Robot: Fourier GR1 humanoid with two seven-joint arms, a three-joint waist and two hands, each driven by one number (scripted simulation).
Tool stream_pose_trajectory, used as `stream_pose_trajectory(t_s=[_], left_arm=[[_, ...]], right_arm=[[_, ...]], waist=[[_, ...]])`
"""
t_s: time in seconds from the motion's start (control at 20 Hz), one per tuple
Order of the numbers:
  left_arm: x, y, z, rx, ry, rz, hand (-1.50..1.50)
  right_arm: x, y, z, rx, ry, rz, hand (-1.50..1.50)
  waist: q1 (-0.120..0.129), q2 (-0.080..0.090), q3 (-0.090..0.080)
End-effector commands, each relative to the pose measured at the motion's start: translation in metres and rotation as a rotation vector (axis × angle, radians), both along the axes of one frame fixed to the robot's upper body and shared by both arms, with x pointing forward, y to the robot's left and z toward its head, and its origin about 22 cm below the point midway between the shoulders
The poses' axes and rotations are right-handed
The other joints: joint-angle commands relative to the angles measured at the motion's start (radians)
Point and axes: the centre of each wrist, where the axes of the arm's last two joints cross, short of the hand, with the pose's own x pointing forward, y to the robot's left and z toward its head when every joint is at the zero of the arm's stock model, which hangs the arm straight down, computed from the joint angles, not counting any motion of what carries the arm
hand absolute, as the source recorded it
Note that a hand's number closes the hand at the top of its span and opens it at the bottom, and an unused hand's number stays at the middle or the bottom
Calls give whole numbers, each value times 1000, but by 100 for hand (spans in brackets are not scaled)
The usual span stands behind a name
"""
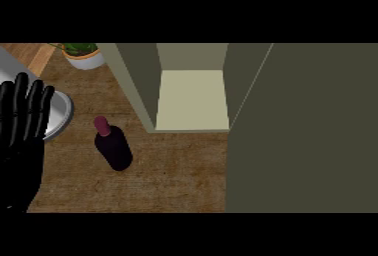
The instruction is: Pick up the wine, place it into the cabinet and close the cabinet
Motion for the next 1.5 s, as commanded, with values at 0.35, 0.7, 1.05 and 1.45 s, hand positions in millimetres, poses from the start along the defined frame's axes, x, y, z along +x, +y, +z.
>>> stream_pose_trajectory(t_s=[0.35, 0.7, 1.05, 1.45], left_arm=[[46, -68, -30, 27, 401, -634, -150], [38, -94, 40, 23, 498, -738, -150], [5, -106, 66, 26, 502, -753, -150], [-23, -97, 95, 3, 544, -752, -150]], right_arm=[[-23, 32, -5, -3, 140, 342, -150], [-76, 26, 18, 23, 196, 354, -150], [-101, 22, 56, 8, 201, 345, -150], [-131, 23, 70, 32, 210, 351, -150]], waist=[[-51, 35, 23], [5, 18, 24], [17, 21, 23], [13, 18, 23]])
